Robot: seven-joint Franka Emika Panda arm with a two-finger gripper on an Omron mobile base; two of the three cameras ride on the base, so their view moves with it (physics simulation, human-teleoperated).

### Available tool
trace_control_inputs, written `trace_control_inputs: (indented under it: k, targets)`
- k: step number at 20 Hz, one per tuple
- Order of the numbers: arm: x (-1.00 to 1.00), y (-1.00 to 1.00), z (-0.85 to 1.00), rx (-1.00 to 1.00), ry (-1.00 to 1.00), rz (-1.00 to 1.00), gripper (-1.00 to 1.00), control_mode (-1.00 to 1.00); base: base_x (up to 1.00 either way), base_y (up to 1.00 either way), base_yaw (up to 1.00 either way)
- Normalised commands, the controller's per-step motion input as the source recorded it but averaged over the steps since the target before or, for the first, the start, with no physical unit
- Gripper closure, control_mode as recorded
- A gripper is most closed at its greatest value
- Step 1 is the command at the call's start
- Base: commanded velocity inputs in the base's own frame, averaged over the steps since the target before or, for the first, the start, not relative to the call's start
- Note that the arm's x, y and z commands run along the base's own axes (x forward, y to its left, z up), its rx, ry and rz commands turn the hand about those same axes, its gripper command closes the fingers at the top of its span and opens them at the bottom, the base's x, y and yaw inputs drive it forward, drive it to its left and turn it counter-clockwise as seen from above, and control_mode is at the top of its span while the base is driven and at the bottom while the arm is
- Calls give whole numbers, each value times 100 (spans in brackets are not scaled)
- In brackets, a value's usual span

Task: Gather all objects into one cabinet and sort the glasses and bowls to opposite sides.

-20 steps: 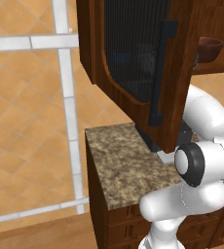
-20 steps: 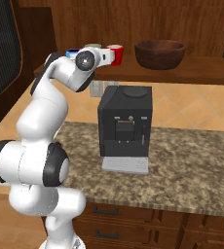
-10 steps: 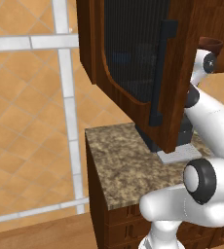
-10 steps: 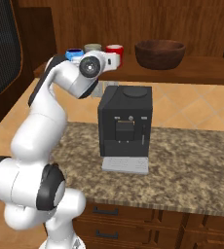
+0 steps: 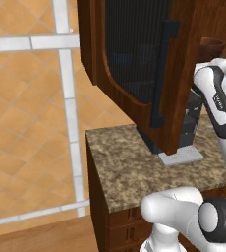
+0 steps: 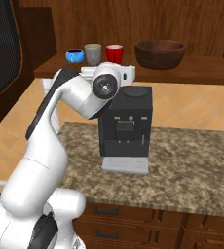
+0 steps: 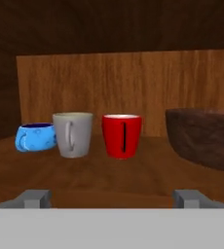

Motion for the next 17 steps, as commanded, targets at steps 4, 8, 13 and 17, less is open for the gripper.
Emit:
trace_control_inputs:
  k: [4, 8, 13, 17]
  targets:
    - [-100, -78, 0, 0, 0, 4, -100, -100, 0, 0, 0]
    - [-80, -36, -24, -3, 0, 5, -100, -100, 0, 0, 0]
    - [0, 0, 0, 0, 0, 0, -100, -100, 0, 0, 0]
    - [0, 0, 0, 1, 0, 0, -100, -100, 0, 0, 0]
